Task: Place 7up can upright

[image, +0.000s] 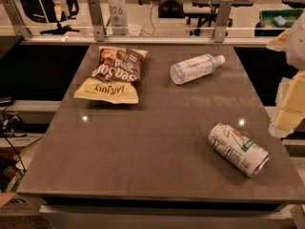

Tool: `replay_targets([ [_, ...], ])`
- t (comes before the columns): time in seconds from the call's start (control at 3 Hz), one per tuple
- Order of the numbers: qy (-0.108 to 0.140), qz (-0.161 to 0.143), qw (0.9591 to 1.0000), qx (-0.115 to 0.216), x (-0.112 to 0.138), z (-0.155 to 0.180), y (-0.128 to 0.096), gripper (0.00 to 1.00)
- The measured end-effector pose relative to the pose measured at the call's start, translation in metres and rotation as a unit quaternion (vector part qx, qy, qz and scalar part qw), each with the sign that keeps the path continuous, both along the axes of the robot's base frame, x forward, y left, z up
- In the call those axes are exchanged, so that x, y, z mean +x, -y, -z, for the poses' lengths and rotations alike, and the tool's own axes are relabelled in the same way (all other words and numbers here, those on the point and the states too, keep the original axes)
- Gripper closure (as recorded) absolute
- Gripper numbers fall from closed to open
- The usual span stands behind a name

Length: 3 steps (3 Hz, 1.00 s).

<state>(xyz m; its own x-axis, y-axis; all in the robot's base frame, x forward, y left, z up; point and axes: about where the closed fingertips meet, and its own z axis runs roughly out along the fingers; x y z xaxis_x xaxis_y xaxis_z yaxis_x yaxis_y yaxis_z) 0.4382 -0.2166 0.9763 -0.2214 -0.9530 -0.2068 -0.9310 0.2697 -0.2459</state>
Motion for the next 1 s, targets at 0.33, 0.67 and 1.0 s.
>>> replay_targets([
  [0.33,0.000,0.000,1.0000,0.000,0.000,0.000,0.000,0.00],
  [0.67,-0.018,0.026,0.9995,0.007,-0.011,0.011,-0.011,0.00],
  [1.0,-0.048,0.080,0.9956,0.012,-0.026,0.030,-0.027,0.00],
])
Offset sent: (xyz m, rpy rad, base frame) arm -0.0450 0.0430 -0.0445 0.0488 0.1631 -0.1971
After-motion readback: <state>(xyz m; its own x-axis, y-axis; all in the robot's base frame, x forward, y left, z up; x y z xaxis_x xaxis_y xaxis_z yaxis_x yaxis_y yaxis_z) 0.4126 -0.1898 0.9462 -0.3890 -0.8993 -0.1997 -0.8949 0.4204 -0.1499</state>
